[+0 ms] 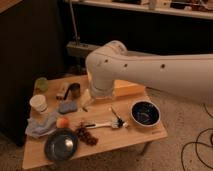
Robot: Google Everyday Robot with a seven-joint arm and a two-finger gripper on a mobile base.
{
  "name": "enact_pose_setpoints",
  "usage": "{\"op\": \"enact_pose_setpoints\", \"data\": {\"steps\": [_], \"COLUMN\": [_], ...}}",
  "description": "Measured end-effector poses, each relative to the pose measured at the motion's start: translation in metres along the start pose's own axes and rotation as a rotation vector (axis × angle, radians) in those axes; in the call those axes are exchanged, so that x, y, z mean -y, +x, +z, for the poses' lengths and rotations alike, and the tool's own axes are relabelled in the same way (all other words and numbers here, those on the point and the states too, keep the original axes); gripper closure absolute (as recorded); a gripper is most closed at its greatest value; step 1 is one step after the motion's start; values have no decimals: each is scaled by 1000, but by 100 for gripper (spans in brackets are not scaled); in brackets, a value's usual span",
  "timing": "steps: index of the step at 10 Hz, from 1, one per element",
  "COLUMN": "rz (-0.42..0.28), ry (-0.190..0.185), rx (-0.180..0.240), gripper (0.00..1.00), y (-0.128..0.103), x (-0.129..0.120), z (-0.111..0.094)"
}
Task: Place apple in metal cup
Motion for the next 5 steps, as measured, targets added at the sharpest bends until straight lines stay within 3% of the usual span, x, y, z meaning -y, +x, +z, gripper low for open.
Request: {"op": "enact_pose_setpoints", "data": {"steps": [3, 5], "rz": [14, 2], "ry": [-85, -120], "rx": [27, 36], "gripper": [20, 20], "y": [1, -2], "x": [9, 4], "z": [11, 22]}}
